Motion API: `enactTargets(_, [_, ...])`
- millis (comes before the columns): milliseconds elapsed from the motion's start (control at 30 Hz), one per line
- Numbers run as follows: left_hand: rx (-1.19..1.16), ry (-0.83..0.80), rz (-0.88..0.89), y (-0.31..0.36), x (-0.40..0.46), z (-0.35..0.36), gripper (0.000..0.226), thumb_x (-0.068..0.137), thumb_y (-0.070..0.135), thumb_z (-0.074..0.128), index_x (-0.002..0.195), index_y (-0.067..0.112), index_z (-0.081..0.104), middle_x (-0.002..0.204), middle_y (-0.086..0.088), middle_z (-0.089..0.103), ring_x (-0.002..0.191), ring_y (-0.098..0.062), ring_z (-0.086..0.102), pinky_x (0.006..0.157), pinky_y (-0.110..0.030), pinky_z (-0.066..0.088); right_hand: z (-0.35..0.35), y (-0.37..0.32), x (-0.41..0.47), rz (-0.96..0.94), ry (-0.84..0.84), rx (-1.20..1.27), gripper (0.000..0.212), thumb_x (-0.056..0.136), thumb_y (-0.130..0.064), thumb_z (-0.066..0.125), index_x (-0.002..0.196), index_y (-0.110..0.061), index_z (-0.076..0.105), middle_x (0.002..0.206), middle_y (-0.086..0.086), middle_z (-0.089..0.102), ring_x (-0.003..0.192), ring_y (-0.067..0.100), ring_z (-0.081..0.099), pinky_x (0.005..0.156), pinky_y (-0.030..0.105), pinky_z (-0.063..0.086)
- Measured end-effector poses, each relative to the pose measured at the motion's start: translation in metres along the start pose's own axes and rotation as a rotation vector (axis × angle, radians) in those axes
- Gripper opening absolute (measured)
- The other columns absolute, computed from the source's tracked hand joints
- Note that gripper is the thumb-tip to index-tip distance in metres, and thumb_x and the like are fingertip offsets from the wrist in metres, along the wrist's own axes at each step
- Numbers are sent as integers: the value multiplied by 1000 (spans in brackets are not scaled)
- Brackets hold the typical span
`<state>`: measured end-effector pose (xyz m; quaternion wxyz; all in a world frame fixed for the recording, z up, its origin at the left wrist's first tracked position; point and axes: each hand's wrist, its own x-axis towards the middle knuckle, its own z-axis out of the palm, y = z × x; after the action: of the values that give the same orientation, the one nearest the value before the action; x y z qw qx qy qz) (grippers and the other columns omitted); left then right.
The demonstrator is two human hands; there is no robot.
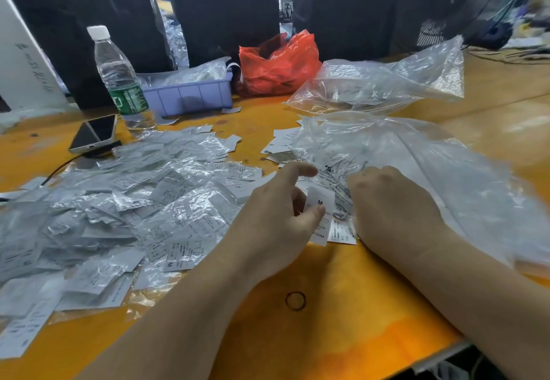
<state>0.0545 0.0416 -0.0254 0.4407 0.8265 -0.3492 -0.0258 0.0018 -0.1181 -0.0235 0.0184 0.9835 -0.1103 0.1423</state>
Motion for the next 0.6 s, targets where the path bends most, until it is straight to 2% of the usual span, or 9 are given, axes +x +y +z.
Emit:
enactTargets(233, [3,12,14,3,-1,0,39,93,29,63,125,42,46,65,11,54,58,-3,50,55,-15,39,2,-1,-1,-44,87,80,18,84,-5,54,98,-17,51,92,-1,37,77,18,37,61,29,37])
enactTargets(333, [-6,59,22,3,1,-1,34,93,27,62,120,45,51,65,11,53,55,-3,50,51,-14,38,3,-2,0,-106,186,158,28,78,6,57,102,-9,59,96,5,46,75,23,45,60,32,41])
enactTargets(433, [1,163,5,4,1,-8,24,95,25,58,105,47,58,68,11,56,54,-4,49,45,-17,36,-2,0,-1,-245,335,279,36,71,20,63,100,0,67,95,14,55,75,31,56,57,35,51])
enactTargets(533, [-7,292,-76,3,3,-19,25,94,16,54,87,36,67,68,14,59,55,-2,51,45,-15,36,-7,1,-1,-384,501,461,32,76,20,66,100,0,69,96,11,56,79,20,56,61,29,53])
enactTargets(600, [-37,330,-130,3,3,-26,28,92,11,52,82,31,68,72,14,61,57,2,53,45,-12,35,-14,-1,1,-374,532,725,28,82,13,66,97,-10,69,98,5,57,80,10,56,68,20,52])
